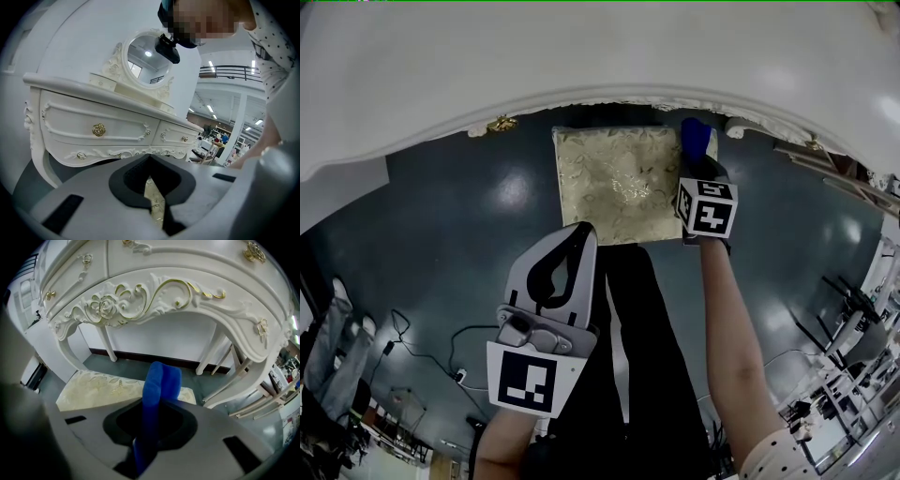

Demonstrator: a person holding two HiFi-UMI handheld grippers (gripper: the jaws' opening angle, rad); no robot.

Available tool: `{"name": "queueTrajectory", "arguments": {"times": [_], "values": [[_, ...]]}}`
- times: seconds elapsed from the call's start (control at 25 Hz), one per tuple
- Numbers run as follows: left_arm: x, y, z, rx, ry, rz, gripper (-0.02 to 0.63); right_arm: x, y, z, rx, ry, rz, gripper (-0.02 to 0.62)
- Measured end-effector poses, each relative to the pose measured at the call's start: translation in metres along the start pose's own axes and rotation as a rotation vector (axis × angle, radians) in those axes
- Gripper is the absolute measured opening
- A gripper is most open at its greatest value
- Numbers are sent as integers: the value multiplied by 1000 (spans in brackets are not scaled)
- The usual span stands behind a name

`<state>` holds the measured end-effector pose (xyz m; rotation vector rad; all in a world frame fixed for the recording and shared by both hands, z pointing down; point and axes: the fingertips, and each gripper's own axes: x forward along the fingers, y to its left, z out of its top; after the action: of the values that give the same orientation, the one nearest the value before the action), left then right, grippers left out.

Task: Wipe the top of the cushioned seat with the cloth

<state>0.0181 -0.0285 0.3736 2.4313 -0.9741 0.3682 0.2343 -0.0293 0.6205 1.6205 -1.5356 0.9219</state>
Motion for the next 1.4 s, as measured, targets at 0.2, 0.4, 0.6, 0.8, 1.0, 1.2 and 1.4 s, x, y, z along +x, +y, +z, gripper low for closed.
{"name": "queueTrajectory", "arguments": {"times": [0.2, 0.4, 0.6, 0.8, 1.0, 1.2, 1.4], "values": [[-5, 1, 0, -15, 0, 4, 9, 0, 7, 1, 4, 0, -8, 63], [-9, 8, -1, -23, -2, 20, 9, 2, 16, 3, 2, -1, 1, 63], [-13, 15, 2, -33, -14, 42, 9, 2, 26, 6, 14, -6, 9, 63], [-18, 22, 0, -44, -13, 62, 9, 3, 38, 8, 21, -10, 20, 63], [-25, 29, 1, -49, -16, 82, 9, 3, 50, 10, 22, -15, 29, 63], [-28, 35, 1, -55, -24, 96, 9, 6, 67, 13, 12, -19, 55, 63], [-33, 37, 1, -62, -30, 101, 9, 8, 81, 16, 10, -22, 67, 63]]}}
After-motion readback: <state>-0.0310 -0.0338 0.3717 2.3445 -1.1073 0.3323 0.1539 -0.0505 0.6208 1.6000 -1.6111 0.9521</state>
